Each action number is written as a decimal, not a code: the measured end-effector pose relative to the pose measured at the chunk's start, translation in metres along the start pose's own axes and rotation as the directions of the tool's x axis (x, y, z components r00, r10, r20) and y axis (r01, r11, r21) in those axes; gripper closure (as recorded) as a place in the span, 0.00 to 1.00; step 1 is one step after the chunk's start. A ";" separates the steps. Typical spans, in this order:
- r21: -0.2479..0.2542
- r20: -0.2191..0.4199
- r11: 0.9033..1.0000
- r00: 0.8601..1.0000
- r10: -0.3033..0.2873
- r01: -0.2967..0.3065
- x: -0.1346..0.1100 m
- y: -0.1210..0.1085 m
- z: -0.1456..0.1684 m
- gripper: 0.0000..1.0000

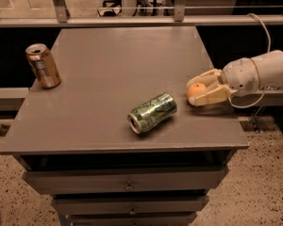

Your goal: Move orange near green can

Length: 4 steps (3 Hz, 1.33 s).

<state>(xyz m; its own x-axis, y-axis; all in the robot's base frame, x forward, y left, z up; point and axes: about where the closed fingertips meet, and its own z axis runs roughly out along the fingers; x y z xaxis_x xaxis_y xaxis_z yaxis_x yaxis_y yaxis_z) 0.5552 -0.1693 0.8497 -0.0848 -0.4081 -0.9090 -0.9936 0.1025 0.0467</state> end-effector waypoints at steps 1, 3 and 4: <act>-0.019 -0.003 1.000 1.000 0.001 -0.001 0.000 0.004 0.003 0.13; -0.018 -0.012 1.000 1.000 -0.007 0.006 -0.002 0.007 -0.001 0.00; 0.070 -0.035 0.997 0.999 -0.039 0.041 -0.014 0.000 -0.034 0.00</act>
Offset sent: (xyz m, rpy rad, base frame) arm -0.0118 0.0012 -0.0001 -0.0103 0.0151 0.0358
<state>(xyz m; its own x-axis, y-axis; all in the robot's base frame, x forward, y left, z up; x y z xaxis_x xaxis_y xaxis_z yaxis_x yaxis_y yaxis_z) 0.5538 -0.1942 0.8759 -0.0486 -0.4429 -0.8953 -0.9886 0.1491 -0.0201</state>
